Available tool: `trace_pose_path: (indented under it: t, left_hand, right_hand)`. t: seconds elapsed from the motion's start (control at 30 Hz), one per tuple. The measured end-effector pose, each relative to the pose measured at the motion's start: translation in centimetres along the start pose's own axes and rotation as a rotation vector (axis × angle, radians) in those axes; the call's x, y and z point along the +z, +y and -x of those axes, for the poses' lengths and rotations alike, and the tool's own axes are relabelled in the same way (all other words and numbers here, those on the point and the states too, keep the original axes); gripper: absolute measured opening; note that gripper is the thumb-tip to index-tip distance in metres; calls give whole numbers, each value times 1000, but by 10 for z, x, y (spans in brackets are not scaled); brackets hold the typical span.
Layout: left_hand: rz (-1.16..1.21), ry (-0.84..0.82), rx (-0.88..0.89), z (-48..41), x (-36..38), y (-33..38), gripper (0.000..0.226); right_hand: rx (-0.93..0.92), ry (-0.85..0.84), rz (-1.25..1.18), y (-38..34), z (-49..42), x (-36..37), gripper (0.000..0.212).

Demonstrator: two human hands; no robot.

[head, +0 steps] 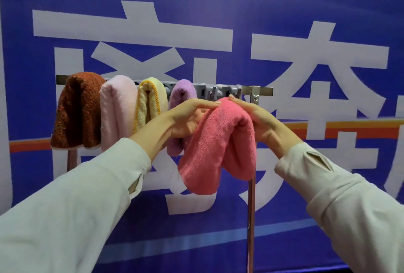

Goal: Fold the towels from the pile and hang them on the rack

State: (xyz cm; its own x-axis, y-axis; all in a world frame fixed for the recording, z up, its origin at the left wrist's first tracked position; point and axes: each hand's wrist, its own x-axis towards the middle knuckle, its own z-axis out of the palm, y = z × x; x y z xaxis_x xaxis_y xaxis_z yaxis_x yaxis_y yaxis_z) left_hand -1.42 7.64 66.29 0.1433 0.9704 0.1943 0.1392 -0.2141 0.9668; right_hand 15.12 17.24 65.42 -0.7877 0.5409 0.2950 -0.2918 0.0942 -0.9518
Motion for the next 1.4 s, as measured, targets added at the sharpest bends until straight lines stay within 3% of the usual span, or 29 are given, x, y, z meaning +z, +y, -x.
trace_pose_path:
  t: [0.07,0.1,0.17,0.23,0.3,0.33,0.4,0.57,0.67,0.83,0.93,1.03,1.17,1.27,1.4]
  left_hand:
    - [27,-35,-6,2,0,1,34]
    - [72,-6,7,3,3,2,47]
    - [227,116,85,-4,4,3,51]
    - [302,281,247,-14,11,3,32]
    - [284,492,375,-25,16,8,34]
    - [271,546,350,-31,19,16,35]
    - [310,495,306,-41,18,29,35]
    - [346,634,328,-71,14,36,47]
    - [395,645,364,-84,5,16,70]
    - [405,639,369,-97,-4,-2,60]
    - [370,763,302,-113,-11,-9,34]
    - [217,872,188,-118,-10,-36,62]
    - [-58,772,367,-94,4,-72,24]
    - [-163,728,544,-74,11,-90,29]
    - [-100,611,550,-48,28,-95,34]
  right_hand:
    - [-15,-16,-14,0,-5,2,40]
    - [-18,-16,-10,-1,-6,3,39]
    - [-42,21,-29,-4,-9,0,31]
    - [-112,73,-65,-10,-10,0,23]
    - [-191,94,-92,-15,-12,5,44]
    - [-212,77,-118,-18,-14,12,56]
    - [-242,116,-124,-26,-23,21,62]
    - [-301,297,-25,-28,-55,21,31]
    - [-306,372,-17,-20,-65,17,35]
    - [-260,521,-11,-3,-78,10,27]
    - [-258,517,-80,4,-78,11,26]
    - [-299,585,116,18,-75,6,11]
    - [-379,597,302,38,-58,-2,40]
    - [-414,520,356,54,-39,-1,39]
    - [-376,316,325,66,-22,4,33]
